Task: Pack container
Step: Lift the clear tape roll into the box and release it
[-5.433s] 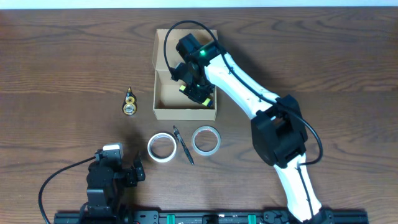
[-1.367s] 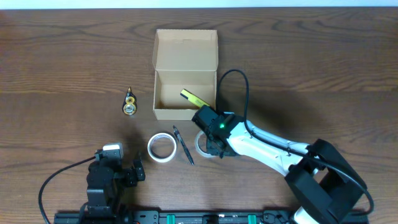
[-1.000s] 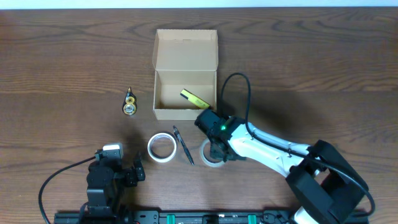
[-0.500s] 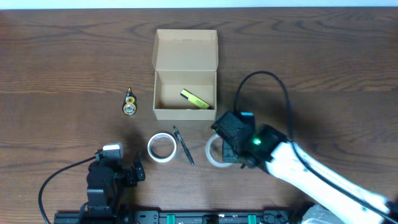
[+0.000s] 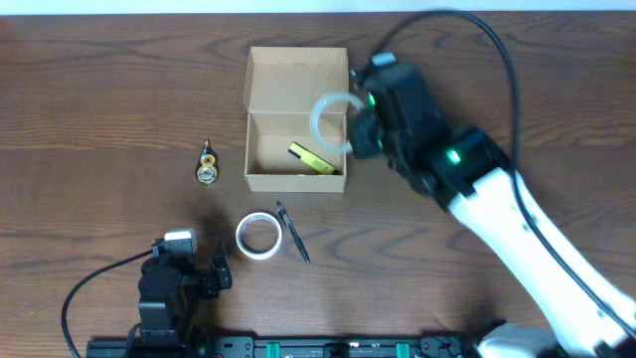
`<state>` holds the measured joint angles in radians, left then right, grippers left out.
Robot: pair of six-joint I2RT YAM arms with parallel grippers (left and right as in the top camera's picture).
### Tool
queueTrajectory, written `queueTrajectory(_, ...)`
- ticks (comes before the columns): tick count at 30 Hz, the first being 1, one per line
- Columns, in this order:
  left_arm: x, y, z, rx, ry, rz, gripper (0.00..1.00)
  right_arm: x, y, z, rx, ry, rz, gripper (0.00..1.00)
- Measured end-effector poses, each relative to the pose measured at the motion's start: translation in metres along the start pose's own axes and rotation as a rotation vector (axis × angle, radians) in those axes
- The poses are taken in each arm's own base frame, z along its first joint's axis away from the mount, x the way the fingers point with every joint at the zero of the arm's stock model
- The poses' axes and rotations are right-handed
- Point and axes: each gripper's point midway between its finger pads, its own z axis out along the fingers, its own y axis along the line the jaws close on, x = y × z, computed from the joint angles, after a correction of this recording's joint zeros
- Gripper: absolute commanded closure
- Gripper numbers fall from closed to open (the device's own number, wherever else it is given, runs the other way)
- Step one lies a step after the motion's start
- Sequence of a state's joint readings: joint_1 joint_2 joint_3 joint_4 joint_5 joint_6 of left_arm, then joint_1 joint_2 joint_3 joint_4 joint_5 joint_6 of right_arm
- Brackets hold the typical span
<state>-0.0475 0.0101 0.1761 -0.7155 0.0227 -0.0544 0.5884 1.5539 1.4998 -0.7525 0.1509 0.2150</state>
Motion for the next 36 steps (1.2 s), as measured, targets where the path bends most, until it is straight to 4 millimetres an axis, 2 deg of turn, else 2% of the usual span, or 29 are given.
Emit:
queueTrajectory(5, 0.0, 0.0, 0.0, 0.0, 0.0, 0.0, 0.05, -0.013, 0.005, 0.053, 0.016, 0.05, -0.121, 0.99)
queueTrajectory(8, 0.0, 0.0, 0.0, 0.0, 0.0, 0.0, 0.05, -0.018, 0.014, 0.078, -0.008, 0.075, -0.211, 0.99)
queueTrajectory(11, 0.0, 0.0, 0.0, 0.0, 0.0, 0.0, 0.05, -0.012, 0.02, 0.094, -0.035, 0.115, -0.309, 0.99)
queueTrajectory(14, 0.0, 0.0, 0.0, 0.0, 0.0, 0.0, 0.04, 0.005, 0.021, 0.1, -0.062, 0.178, -0.41, 0.99)
queueTrajectory(22, 0.0, 0.0, 0.0, 0.0, 0.0, 0.0, 0.05, 0.034, 0.026, 0.115, -0.132, 0.277, -0.553, 0.99)
queueTrajectory(30, 0.0, 0.0, 0.0, 0.0, 0.0, 0.0, 0.05, 0.045, 0.032, 0.122, -0.185, 0.302, -0.613, 0.99)
queueTrajectory(36, 0.0, 0.0, 0.0, 0.0, 0.0, 0.0, 0.05, 0.072, 0.036, 0.141, -0.239, 0.38, -0.635, 0.99)
